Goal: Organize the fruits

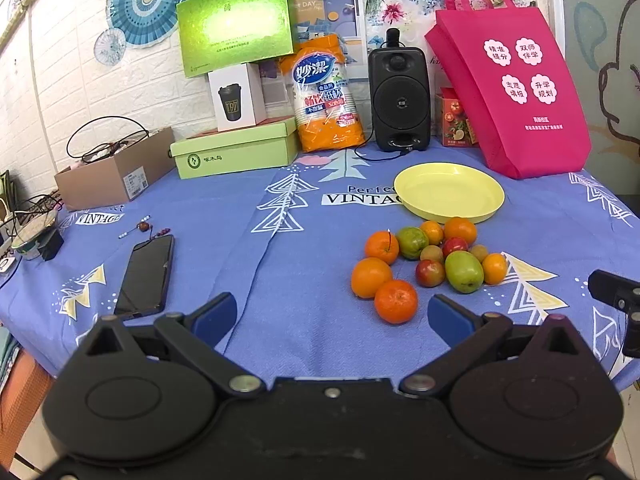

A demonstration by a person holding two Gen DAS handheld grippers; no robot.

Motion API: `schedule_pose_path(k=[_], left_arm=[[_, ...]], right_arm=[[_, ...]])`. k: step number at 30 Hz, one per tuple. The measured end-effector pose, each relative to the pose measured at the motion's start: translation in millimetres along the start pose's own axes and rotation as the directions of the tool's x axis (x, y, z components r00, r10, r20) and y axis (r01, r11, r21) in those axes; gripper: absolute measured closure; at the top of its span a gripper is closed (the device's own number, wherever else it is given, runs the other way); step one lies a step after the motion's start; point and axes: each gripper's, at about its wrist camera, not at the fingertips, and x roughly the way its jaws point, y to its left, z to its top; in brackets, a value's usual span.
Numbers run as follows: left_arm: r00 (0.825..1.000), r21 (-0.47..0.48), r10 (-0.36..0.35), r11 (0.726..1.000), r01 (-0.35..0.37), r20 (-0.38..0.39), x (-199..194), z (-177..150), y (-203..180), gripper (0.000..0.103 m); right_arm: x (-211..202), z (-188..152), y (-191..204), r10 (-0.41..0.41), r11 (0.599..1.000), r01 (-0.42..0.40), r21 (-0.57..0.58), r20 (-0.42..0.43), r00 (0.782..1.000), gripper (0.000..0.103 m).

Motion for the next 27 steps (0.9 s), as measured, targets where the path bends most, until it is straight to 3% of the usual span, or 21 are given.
schedule_pose_path(k=[27], left_arm=[[1.000, -0.029, -0.026, 0.999, 0.026, -0.005, -2, 0, 12, 0.000]], right_arm=[[4, 2, -1, -0.010, 1.000, 0.010, 0.012, -0.023, 1.000, 0.000]])
